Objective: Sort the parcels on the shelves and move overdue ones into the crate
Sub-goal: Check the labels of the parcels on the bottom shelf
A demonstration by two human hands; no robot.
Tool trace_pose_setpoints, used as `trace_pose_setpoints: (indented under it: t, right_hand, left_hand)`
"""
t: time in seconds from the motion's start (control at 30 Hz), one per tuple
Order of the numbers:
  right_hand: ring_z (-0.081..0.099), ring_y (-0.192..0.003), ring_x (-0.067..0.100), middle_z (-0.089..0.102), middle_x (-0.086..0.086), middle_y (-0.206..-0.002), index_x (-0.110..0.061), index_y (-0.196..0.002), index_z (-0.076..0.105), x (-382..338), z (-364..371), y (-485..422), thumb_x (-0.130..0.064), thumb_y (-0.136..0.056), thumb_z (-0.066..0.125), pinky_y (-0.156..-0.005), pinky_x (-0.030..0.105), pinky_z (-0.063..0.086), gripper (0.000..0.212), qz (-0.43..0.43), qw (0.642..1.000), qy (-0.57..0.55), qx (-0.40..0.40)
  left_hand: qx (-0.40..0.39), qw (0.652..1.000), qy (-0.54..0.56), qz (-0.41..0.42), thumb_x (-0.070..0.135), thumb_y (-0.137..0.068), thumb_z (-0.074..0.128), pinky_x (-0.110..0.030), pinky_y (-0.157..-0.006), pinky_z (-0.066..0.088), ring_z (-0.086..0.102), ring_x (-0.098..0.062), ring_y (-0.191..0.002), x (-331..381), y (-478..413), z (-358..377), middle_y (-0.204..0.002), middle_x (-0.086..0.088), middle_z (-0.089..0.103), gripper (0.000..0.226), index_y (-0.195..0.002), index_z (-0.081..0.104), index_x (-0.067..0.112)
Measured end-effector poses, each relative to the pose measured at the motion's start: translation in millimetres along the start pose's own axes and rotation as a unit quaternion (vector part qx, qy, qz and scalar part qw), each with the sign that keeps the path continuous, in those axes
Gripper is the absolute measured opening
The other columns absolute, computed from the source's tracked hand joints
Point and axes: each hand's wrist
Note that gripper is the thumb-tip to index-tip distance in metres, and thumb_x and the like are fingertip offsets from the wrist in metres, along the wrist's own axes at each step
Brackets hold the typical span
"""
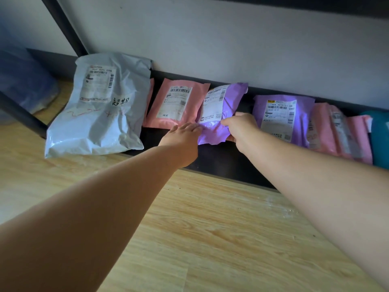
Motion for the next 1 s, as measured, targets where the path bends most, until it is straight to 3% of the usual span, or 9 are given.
trace_pose_setpoints:
  t: [0.13,0.23,0.4,0.5,0.57,0.63,0.73,0.87,1.0]
  right_hand:
    - [0.069,-0.092,0.029,0.071,0.012,-0.100,-0.016,-0.097,0.068,-0.7,-21.0,0.9,-0.001,-0.089,0.061,-0.079,0.037,0.058,0.018,-0.044,0.998,0.039,-0.002]
    - [0.070,-0.092,0.032,0.072,0.015,-0.099,-0.016,-0.086,0.067,-1.9,-40.4,3.5,0.001,-0.089,0.058,-0.084,0.046,0.058,0.020,-0.053,0.998,0.038,0.000]
    - [0.069,-0.093,0.033,0.072,0.019,-0.104,-0.018,-0.073,0.063,-9.2,-69.3,12.7,0.004,-0.087,0.060,-0.088,0.049,0.057,0.027,-0.040,0.999,-0.013,0.021]
    - [0.069,-0.098,0.034,0.070,0.019,-0.109,-0.017,-0.082,0.063,-10.9,-82.9,18.3,0.001,-0.089,0.061,-0.083,0.047,0.058,0.019,-0.007,0.999,-0.042,0.006]
    - [0.068,-0.087,0.028,0.070,0.016,-0.103,-0.015,-0.090,0.063,-8.3,-92.5,25.3,-0.002,-0.091,0.059,-0.071,0.038,0.057,0.014,0.017,0.998,-0.055,-0.024]
    - [0.066,-0.076,0.022,0.069,0.011,-0.093,-0.014,-0.092,0.062,-4.1,-100.0,36.1,-0.003,-0.094,0.057,-0.062,0.033,0.053,0.013,0.029,0.996,-0.053,-0.070]
    - [0.065,-0.077,0.018,0.068,0.007,-0.094,-0.013,-0.103,0.062,3.9,-108.8,54.2,-0.003,-0.095,0.055,-0.058,0.028,0.052,0.014,0.039,0.990,-0.056,-0.126]
    - [0.066,-0.074,0.015,0.069,0.004,-0.089,-0.013,-0.099,0.064,9.0,-108.0,70.4,-0.002,-0.094,0.056,-0.062,0.026,0.054,0.015,0.056,0.983,-0.077,-0.157]
    - [0.062,-0.069,0.016,0.064,0.007,-0.089,-0.012,-0.098,0.063,7.5,-104.5,81.7,0.002,-0.093,0.052,-0.070,0.027,0.051,0.018,0.063,0.977,-0.062,-0.196]
  left_hand:
    - [0.001,0.999,0.041,-0.015,0.001,-0.096,0.042,-0.034,-0.119,0.021,0.022,-0.017,-0.147,0.2,3.2,-5.6,-0.159,0.004,0.026,0.057,-0.149,0.033,0.021]
    - [0.000,0.994,0.099,-0.040,0.009,-0.101,0.042,-0.029,-0.089,0.038,0.047,-0.021,-0.124,8.0,6.5,-14.3,-0.151,0.003,0.038,0.043,-0.142,0.040,0.019]
    - [0.022,0.978,0.191,-0.086,0.021,-0.104,0.039,-0.026,-0.072,0.041,0.054,-0.027,-0.118,26.5,8.8,-29.1,-0.153,-0.005,0.037,0.050,-0.153,0.028,0.020]
    - [0.040,0.949,0.288,-0.120,0.021,-0.102,0.043,-0.028,-0.084,0.042,0.052,-0.025,-0.110,35.6,9.5,-36.2,-0.132,-0.006,0.052,0.046,-0.147,0.038,0.016]
    - [0.044,0.930,0.341,-0.132,0.022,-0.101,0.046,-0.027,-0.075,0.040,0.048,-0.019,-0.098,40.9,12.6,-38.1,-0.110,0.000,0.050,0.033,-0.133,0.049,0.015]
    - [0.043,0.903,0.401,-0.147,0.027,-0.097,0.052,-0.024,-0.073,0.045,0.054,-0.018,-0.096,44.8,18.6,-37.8,-0.103,0.003,0.057,0.030,-0.126,0.053,0.017]
    - [0.029,0.834,0.522,-0.176,0.043,-0.076,0.069,-0.039,-0.096,0.052,0.066,-0.022,-0.104,47.4,27.0,-31.4,-0.115,-0.001,0.069,0.056,-0.123,0.060,0.015]
    - [0.022,0.724,0.660,-0.200,0.027,-0.083,0.078,-0.042,-0.082,0.060,0.074,-0.023,-0.088,48.5,37.0,-35.1,-0.099,-0.007,0.076,0.033,-0.109,0.065,0.011]
    - [0.018,0.692,0.693,-0.202,0.018,-0.080,0.080,-0.039,-0.063,0.061,0.075,-0.023,-0.075,45.8,35.0,-41.1,-0.091,-0.011,0.076,0.036,-0.111,0.066,0.007]
Point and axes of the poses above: each hand's wrist, its own y-axis away from the middle knuckle, its own z-axis out of the palm, x = y × z
